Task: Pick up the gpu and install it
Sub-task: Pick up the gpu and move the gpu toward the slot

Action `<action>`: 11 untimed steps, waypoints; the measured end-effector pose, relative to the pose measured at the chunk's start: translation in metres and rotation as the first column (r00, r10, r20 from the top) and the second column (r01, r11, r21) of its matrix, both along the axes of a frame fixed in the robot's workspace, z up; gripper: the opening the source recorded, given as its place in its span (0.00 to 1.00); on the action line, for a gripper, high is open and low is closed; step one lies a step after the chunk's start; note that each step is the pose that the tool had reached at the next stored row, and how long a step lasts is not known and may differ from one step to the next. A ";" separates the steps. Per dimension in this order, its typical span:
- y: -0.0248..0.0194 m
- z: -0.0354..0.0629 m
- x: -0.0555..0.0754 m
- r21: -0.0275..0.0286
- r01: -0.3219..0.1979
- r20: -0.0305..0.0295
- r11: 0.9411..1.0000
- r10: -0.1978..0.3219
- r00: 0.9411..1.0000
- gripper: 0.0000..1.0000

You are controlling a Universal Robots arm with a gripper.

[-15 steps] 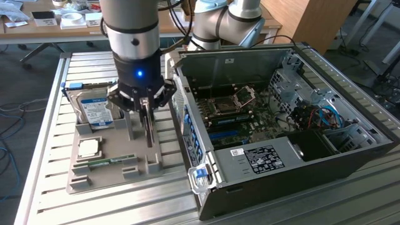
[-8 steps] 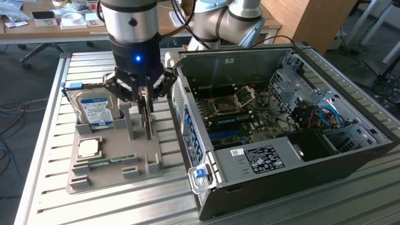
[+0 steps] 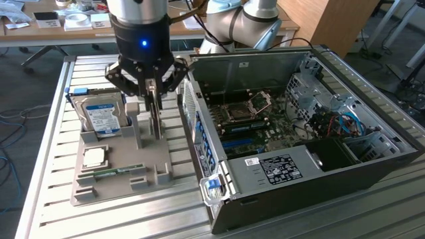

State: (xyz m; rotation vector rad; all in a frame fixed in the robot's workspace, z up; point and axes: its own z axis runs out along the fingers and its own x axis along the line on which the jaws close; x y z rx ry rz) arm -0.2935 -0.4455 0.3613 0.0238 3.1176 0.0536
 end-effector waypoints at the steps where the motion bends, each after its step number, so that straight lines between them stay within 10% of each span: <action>1: 0.0000 0.0037 0.000 0.000 0.000 0.000 1.000 0.000 1.000 0.27; 11: 0.0000 0.0369 0.000 0.000 0.000 0.000 1.000 0.000 1.000 0.27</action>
